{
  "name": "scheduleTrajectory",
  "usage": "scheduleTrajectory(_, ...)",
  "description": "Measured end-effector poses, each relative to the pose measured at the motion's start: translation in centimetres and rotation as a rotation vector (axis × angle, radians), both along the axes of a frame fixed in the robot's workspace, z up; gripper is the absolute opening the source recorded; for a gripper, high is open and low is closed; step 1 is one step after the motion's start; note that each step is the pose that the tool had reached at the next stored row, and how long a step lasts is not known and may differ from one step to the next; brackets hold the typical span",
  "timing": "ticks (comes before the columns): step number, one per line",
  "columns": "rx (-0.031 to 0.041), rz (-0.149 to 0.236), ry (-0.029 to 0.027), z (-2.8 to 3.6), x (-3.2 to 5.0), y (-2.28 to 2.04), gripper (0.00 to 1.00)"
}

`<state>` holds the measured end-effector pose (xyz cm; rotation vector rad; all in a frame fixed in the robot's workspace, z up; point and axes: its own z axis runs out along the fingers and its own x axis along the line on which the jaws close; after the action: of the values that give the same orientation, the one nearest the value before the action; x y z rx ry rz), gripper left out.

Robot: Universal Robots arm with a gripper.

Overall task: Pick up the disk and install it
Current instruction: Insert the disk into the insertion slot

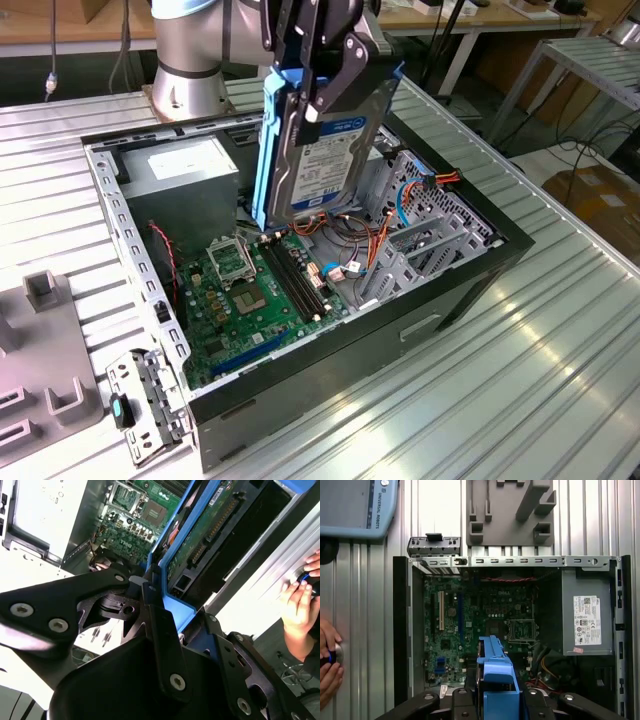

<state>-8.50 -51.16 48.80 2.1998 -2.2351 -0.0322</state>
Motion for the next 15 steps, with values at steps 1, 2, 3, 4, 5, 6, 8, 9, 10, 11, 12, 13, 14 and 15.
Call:
scheduleTrajectory(1, 0.0, 0.0, 0.0, 0.0, 0.08, 0.0, 0.37)
scheduleTrajectory(2, -0.0001, 0.0, 0.0, 0.0, 0.14, -0.01, 0.37)
scheduleTrajectory(3, 0.0, 0.0, 0.0, 0.0, 0.19, -0.02, 0.37)
scheduleTrajectory(4, 0.0, 0.0, 0.0, 0.0, 0.23, -0.05, 0.37)
scheduleTrajectory(5, 0.0001, 0.0, -0.0001, -0.01, 0.3, -0.12, 0.37)
scheduleTrajectory(6, 0.0001, 0.0, 0.0, -0.01, 0.36, -0.18, 0.37)
scheduleTrajectory(8, 0.0, 0.0, 0.0, -0.02, 0.46, -0.47, 0.37)
scheduleTrajectory(9, 0.0, 0.0, 0.0, -0.02, 0.53, -0.62, 0.37)
scheduleTrajectory(10, 0.0001, 0.0, 0.0001, -0.03, 0.63, -0.75, 0.37)
scheduleTrajectory(11, 0.0, 0.0, 0.0006, -0.04, 0.88, -0.87, 0.37)
scheduleTrajectory(12, 0.0001, 0.0, 0.0009, -0.05, 1.14, -0.94, 0.37)
scheduleTrajectory(13, 0.0, 0.0, 0.0013, -0.06, 1.67, -0.97, 0.37)
scheduleTrajectory(14, 0.0, 0.0, 0.0015, -0.06, 2.03, -0.98, 0.37)
scheduleTrajectory(15, 0.0, 0.0, 0.0017, -0.06, 2.42, -1.0, 0.37)
